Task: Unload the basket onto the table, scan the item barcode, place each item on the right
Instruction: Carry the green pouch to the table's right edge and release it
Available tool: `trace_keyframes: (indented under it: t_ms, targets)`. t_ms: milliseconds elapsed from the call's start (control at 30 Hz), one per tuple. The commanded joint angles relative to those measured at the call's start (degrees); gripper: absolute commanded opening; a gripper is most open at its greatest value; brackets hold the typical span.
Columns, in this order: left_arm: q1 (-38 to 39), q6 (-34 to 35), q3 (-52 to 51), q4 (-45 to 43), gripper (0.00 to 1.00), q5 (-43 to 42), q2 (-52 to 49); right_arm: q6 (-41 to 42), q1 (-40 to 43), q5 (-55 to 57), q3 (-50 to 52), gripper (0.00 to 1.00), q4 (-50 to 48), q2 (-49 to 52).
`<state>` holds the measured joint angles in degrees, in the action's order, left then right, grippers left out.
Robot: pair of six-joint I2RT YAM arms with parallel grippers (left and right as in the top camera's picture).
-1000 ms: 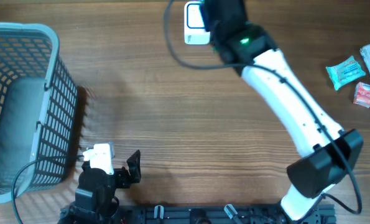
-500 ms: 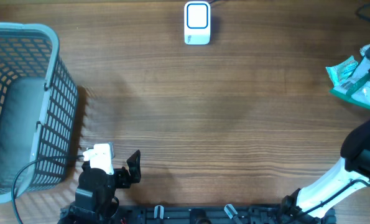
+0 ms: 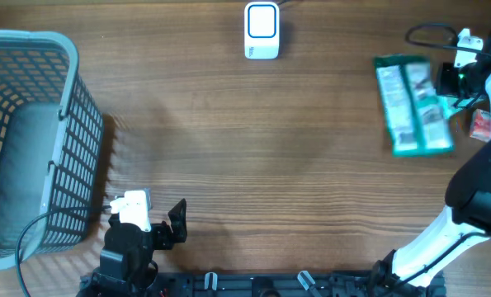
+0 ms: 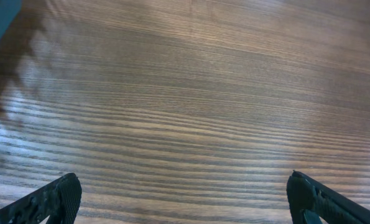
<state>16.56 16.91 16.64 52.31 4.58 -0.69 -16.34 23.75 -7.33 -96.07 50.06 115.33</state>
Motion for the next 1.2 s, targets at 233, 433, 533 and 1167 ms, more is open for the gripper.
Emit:
trace_keyframes:
  t_ms: [233,433,533,1167]
  targets:
    - [0.22,0.46,0.02,-0.15,1.0,-0.04,0.33,10.62,-2.16,6.6,-1.38,0.93,-2.51,0.96]
    - [0.22,0.46,0.0,-0.15,1.0,-0.04,0.33,8.81,-15.54,-9.27,1.33,0.36,-0.17,2.05]
    - [0.22,0.46,0.0,-0.15,1.0,-0.04,0.33,10.51,-22.45,1.84,4.68,0.09,-5.07,5.33]
    - [0.22,0.46,0.0,-0.15,1.0,-0.04,0.33,14.58,-5.64,21.64,6.8,0.05,-1.75,12.68]
